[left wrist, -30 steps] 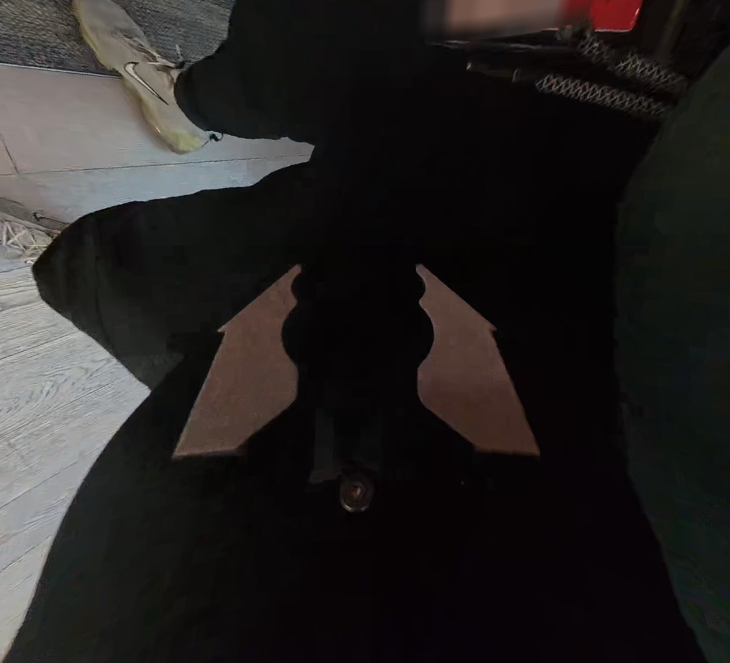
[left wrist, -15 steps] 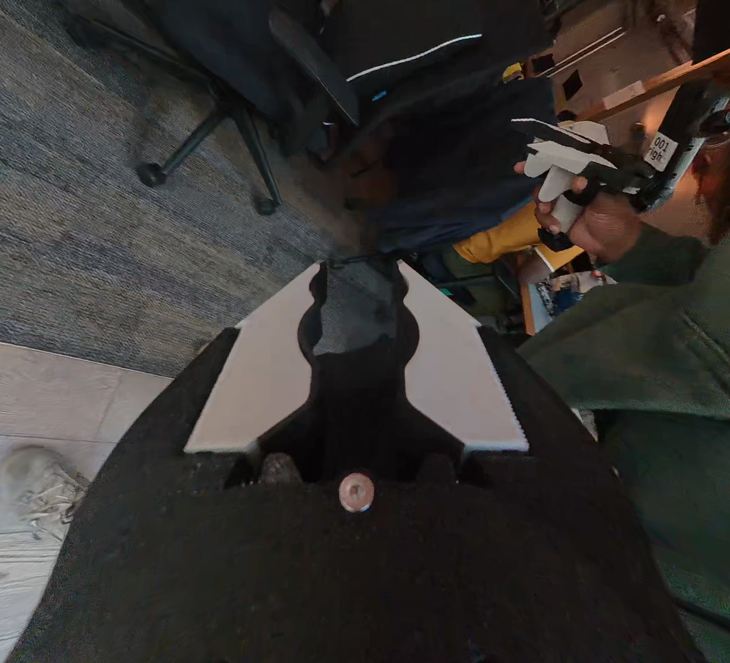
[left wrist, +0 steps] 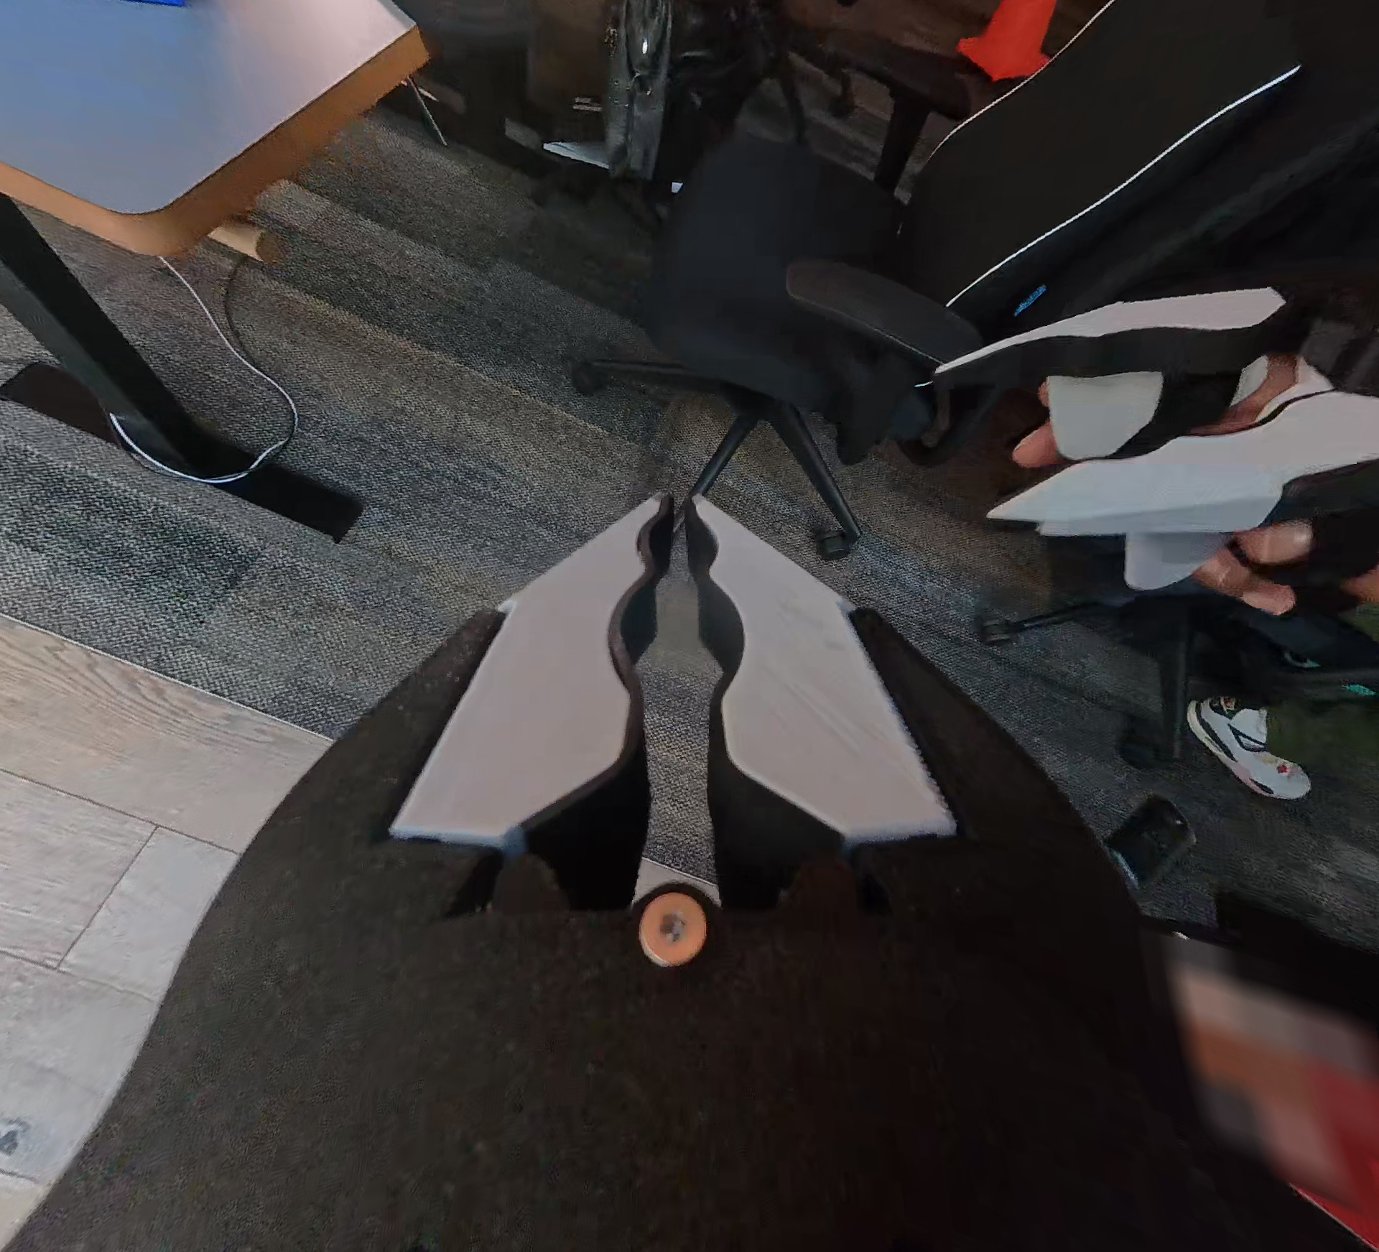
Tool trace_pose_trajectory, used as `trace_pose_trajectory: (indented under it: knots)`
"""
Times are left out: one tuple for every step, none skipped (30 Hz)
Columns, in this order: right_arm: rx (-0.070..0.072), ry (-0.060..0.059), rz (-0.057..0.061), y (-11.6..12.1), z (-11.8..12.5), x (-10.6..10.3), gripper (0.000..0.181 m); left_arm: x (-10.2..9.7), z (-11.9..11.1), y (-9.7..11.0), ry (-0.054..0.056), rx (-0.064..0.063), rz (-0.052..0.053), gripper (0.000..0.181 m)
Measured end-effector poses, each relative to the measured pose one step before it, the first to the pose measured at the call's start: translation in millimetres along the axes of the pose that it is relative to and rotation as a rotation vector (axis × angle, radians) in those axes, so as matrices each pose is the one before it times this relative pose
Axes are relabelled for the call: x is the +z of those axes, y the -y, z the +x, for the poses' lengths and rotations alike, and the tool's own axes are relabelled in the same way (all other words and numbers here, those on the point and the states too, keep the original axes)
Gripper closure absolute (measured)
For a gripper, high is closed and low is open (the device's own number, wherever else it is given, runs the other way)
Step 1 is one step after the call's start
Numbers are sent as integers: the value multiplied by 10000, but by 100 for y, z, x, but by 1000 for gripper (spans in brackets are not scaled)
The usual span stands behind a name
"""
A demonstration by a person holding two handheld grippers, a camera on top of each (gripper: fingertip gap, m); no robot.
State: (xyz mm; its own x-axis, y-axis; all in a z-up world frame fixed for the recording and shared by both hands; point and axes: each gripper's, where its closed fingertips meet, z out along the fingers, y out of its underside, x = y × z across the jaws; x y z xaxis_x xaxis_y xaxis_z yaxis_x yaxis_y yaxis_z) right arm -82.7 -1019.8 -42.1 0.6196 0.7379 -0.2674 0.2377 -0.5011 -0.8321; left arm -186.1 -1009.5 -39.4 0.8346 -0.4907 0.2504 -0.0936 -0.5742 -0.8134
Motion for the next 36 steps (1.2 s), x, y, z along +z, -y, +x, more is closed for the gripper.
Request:
trace_pose_trajectory:
  knots:
    - [-583, 254, -349, -544, -1264, 2351, 111, 904, 28, -433, -356, -173, 6, 180]
    - [-686, 144, -412, -624, -923, 2278, 110, 808, -64, -478, -433, -118, -21, 180]
    - [-644, 55, -321, -388, -613, 2122, 110, 688, -229, -495, -456, -32, -4, 181]
    - [-526, -23, -188, -109, -292, 1969, 111, 572, -235, -564, -555, -22, -17, 181]
    - [-556, -27, -166, -15, -161, 1893, 112, 459, -379, -736, -561, -35, -108, 181]
    - [-731, -82, -159, 60, -54, 1847, 114, 377, -604, -853, -489, 14, -185, 181]
    - [-797, -124, -91, 165, -11, 1847, 118, 276, -655, -862, -504, 94, -218, 181]
    - [-676, 19, -17, 254, -227, 1886, 125, 165, -634, -727, -515, 192, -183, 181]
    - [-520, 172, 42, 286, -475, 1931, 132, 70, -753, -574, -418, 278, -130, 180]
    - [-405, -28, 165, 444, -188, 1856, 138, -1, -1060, -590, -194, 280, -176, 178]
    - [-506, -393, 34, 19, 547, 1697, 145, -73, -1420, -699, -1, 275, -194, 180]
    - [-321, -111, 147, 19, 314, 1484, 153, -93, -1387, -769, -68, 245, -161, 180]
    - [-134, -76, 77, -176, 248, 1440, 158, -92, -1297, -646, -104, 69, -65, 181]
    - [-218, -317, 92, -119, 385, 1308, 162, -77, -1217, -492, -98, -106, 14, 181]
    - [-366, -365, 114, -140, 350, 1098, 165, -54, -1000, -418, -198, -92, 58, 181]
    - [-241, -155, 121, -227, 70, 941, 166, 10, -802, -427, -296, 22, 8, 181]
    - [-12, -120, 113, -352, 9, 795, 167, 98, -719, -473, -309, 32, -88, 181]
    - [-106, -286, 107, -458, 145, 646, 168, 207, -564, -441, -297, -83, -118, 181]
    - [-194, -306, 107, -569, 109, 502, 169, 326, -430, -463, -260, -115, -131, 181]
    - [-23, -104, 22, -790, -232, 443, 169, 466, -446, -630, -143, -16, -214, 181]
    - [23, -93, -26, -882, -327, 364, 169, 579, -428, -742, -109, 2, -246, 181]
    - [-47, -177, -79, -930, -293, 198, 170, 669, -262, -705, -198, -148, -185, 181]
    - [21, -105, -171, -1074, -424, 104, 171, 784, -16, -751, -357, -196, -190, 174]
    - [34, -70, -193, -1188, -554, 9, 171, 884, 64, -831, -373, -216, -260, 172]
    - [73, -109, -87, -1179, -590, -127, 170, 991, 44, -856, -315, -225, -321, 170]
    - [169, -132, -74, -1234, -580, -182, 170, 1091, -26, -841, -246, -101, -355, 170]
    - [102, -230, -105, -1280, -448, -226, 170, 1159, -119, -758, -186, 39, -297, 170]
    - [-4, -233, -171, -1408, -400, -245, 169, 1279, -138, -683, -226, 18, -212, 169]
    - [34, -192, -222, -1599, -443, -268, 170, 1401, -141, -664, -317, -82, -161, 168]
    - [5, -171, -224, -1732, -552, -289, 170, 1516, -142, -707, -406, -184, -187, 166]
    - [63, -176, -206, -1812, -632, -292, 170, 1581, -228, -765, -405, -248, -270, 166]
    - [143, -292, -194, -1778, -460, -295, 169, 1592, -527, -641, -190, -125, -251, 174]
    - [320, -370, -229, -1805, -171, -237, 168, 1592, -801, -473, 47, 262, -148, 179]
    - [390, -296, -306, -1911, -102, -162, 167, 1617, -862, -410, 121, 672, -97, 181]
    - [438, -337, -209, -1889, 48, -116, 162, 1591, -853, -322, 133, 818, -28, 181]
    - [645, -352, -200, -2054, 192, -115, 149, 1412, -1026, -106, 254, 753, 117, 181]
